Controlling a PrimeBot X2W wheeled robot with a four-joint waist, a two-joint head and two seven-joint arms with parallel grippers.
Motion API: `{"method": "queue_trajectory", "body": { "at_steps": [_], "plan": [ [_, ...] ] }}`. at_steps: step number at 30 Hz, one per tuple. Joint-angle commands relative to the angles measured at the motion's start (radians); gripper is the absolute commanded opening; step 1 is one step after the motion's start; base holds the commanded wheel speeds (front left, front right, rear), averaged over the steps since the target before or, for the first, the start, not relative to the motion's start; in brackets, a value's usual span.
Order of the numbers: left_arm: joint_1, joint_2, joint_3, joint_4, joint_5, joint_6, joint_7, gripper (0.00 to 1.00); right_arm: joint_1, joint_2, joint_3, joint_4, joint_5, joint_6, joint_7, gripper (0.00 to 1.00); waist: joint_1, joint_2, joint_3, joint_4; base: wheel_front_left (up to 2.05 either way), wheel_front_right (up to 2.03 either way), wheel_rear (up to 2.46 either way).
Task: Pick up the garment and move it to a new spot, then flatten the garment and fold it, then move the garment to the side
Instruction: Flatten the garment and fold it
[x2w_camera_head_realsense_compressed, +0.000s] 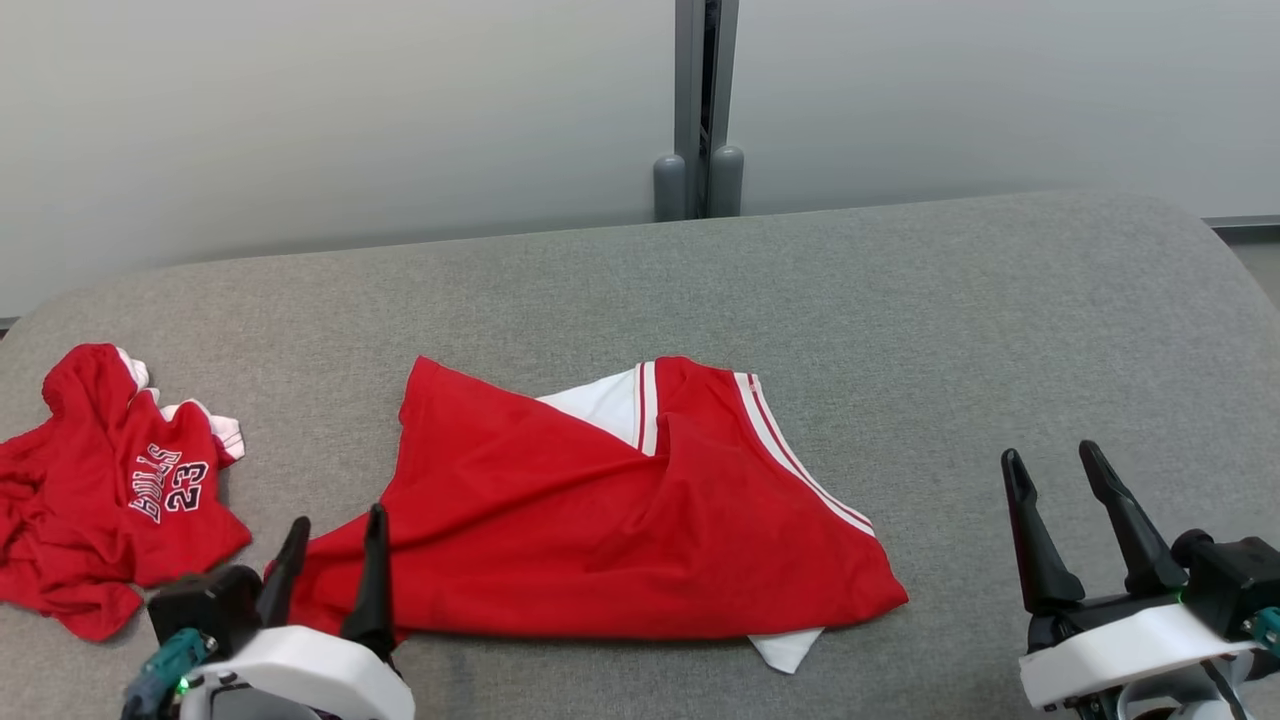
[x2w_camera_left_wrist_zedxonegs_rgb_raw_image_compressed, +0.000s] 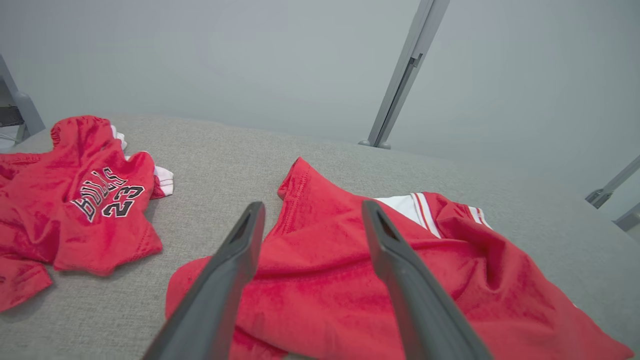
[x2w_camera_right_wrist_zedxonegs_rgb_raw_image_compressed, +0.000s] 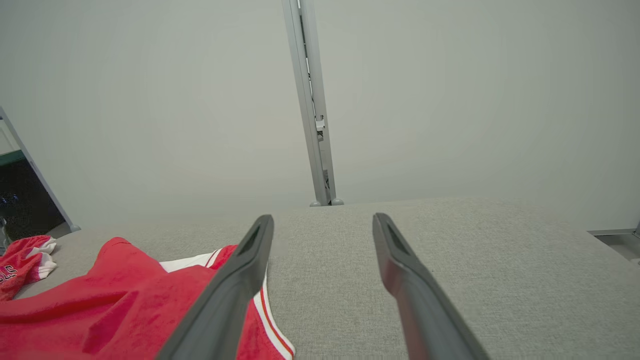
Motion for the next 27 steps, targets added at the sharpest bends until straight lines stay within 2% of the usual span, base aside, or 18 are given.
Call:
{"method": "queue_trajectory", "body": {
  "at_steps": [1,8,13,18,22,27],
  "plan": [
    [0.003,-0.002,-0.001,0.004,0.006,-0.006,-0.009,1.0,0.009,-0.003,-0.002,0.0,0.003,0.0,0.003,1.0,0.0,0.0,0.001,0.001,0.0,0.0,0.0],
    [-0.025,-0.01,-0.02,0.041,0.01,-0.029,-0.025,1.0,-0.001,-0.01,0.034,0.006,0.018,0.0,0.017,1.0,0.0,0.0,-0.007,0.016,0.0,0.0,0.0],
    [-0.035,-0.001,-0.074,0.046,0.02,-0.055,0.026,1.0,-0.004,-0.047,0.111,0.022,0.05,0.0,0.077,1.0,0.0,0.0,-0.012,0.032,0.0,0.0,0.0],
    [-0.047,-0.003,-0.112,0.044,0.017,-0.067,0.08,1.0,0.007,-0.071,0.141,0.053,0.086,0.0,0.163,1.0,0.0,0.0,-0.004,0.048,0.0,0.0,0.0],
    [-0.069,-0.004,-0.162,0.044,0.018,-0.101,0.134,1.0,0.018,-0.081,0.149,0.081,0.108,0.0,0.252,1.0,0.0,0.0,0.009,0.057,0.0,0.0,0.0],
    [-0.088,-0.01,-0.181,0.036,0.026,-0.097,0.156,1.0,0.004,-0.081,0.171,0.115,0.133,0.0,0.351,1.0,0.0,0.0,0.035,0.062,0.0,0.0,0.0]
  ]
}}
